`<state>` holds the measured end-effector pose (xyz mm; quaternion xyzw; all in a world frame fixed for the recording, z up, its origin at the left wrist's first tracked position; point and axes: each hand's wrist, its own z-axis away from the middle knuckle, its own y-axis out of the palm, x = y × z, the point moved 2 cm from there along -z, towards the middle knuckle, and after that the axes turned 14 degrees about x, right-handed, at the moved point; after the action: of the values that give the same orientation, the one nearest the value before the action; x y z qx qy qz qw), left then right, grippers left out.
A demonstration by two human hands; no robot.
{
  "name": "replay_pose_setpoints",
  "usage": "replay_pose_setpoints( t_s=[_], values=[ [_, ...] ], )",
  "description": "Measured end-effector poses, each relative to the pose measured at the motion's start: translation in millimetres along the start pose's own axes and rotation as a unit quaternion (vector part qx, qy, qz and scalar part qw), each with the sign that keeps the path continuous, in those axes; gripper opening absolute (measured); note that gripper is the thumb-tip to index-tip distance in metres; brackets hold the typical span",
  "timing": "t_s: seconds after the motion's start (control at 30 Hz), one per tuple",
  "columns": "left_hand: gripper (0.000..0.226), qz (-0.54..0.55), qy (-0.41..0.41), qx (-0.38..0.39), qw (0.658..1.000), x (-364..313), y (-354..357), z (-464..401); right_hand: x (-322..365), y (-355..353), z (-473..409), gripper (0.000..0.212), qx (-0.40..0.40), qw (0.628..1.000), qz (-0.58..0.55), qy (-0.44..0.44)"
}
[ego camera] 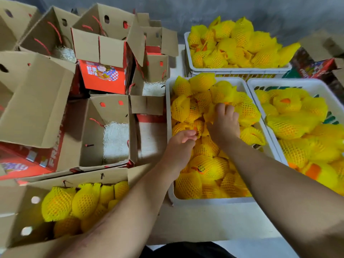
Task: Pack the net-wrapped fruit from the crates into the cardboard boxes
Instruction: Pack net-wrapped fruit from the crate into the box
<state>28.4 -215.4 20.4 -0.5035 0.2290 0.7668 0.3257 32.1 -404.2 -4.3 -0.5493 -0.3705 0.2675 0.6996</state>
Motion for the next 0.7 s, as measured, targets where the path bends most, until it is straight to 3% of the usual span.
replay_pose_setpoints(
  t_s=[0.1, 0.23, 0.37, 0.5, 0.6, 0.7],
  values=[
    [0.038, 0.001, -0.008, -0.003, 1.000, -1, 0, 0, -4, 0, 2, 0.055, -0.031, 0.999, 0.008, -0.021],
    [0.038, 0.006, -0.016, -0.003, 1.000, -2, 3, -1, -10, 5, 5, 0.082, -0.021, 0.999, 0.038, -0.033],
    [0.038, 0.015, -0.017, -0.003, 1.000, -3, 6, -5, -12, 8, 6, 0.085, -0.021, 0.999, 0.041, -0.022],
    [0.044, 0.052, -0.011, -0.016, 0.998, 0, 5, -9, -8, 7, 21, 0.080, -0.017, 0.994, -0.098, -0.033],
    [0.058, 0.070, -0.012, 0.002, 0.997, 3, 7, -14, 2, 4, 44, 0.068, 0.040, 0.936, -0.323, -0.132],
    [0.063, 0.142, 0.006, -0.009, 0.990, 7, 7, -18, 14, 3, 63, 0.055, 0.194, 0.839, -0.471, -0.192]
  ],
)
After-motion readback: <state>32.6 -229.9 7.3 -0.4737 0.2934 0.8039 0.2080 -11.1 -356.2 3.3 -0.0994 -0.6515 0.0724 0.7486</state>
